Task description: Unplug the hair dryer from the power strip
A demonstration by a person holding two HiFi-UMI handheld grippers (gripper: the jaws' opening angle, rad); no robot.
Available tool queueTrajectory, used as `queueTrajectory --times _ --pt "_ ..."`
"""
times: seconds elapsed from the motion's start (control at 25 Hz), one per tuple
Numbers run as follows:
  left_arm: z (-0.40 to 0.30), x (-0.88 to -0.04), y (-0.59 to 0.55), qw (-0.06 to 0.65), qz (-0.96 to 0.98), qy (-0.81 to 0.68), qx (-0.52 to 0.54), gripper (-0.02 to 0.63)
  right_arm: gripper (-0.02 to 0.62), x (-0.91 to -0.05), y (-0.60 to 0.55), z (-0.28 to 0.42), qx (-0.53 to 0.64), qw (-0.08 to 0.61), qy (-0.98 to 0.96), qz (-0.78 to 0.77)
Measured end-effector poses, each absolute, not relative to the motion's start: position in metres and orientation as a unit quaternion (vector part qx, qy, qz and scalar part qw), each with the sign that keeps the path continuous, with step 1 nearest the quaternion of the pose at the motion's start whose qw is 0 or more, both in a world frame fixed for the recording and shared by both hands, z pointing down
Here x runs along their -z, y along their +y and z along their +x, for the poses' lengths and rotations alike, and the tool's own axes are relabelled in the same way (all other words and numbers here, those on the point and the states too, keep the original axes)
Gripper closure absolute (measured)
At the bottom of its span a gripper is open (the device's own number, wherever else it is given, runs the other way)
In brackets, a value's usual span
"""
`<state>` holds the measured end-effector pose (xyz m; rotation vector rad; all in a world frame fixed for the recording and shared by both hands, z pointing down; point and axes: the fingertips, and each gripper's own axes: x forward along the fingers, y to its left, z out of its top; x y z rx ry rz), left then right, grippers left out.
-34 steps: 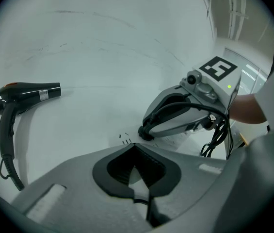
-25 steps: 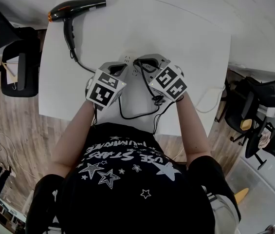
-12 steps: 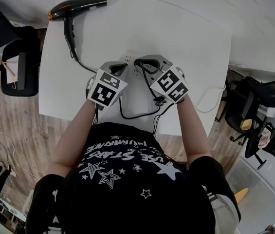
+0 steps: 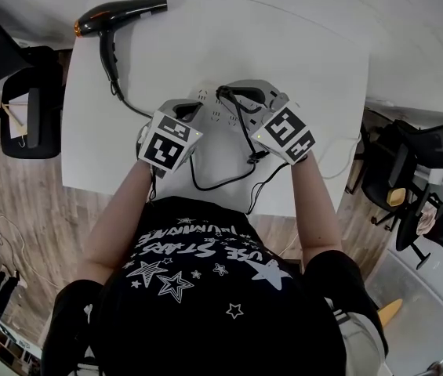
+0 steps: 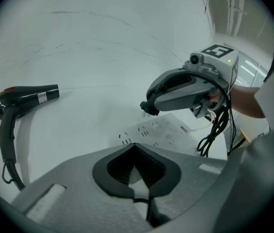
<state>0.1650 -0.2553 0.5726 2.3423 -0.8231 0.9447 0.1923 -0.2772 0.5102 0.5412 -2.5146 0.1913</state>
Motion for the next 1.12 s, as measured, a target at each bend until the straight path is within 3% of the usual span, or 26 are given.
queueTrajectory --times 0.84,1.12 --pt "0.171 -0.540 -0.241 0.213 0.905 -0.241 -0.278 0.598 0.538 -0.470 -0.239 0.195 -0.056 0.278 -0.901 0.328" --pt "0.144 -0.520 -0.222 0.210 0.922 -0.197 -0.260 0.598 0.538 -0.449 -0.220 0.182 -0.046 0.289 -0.869 0.398"
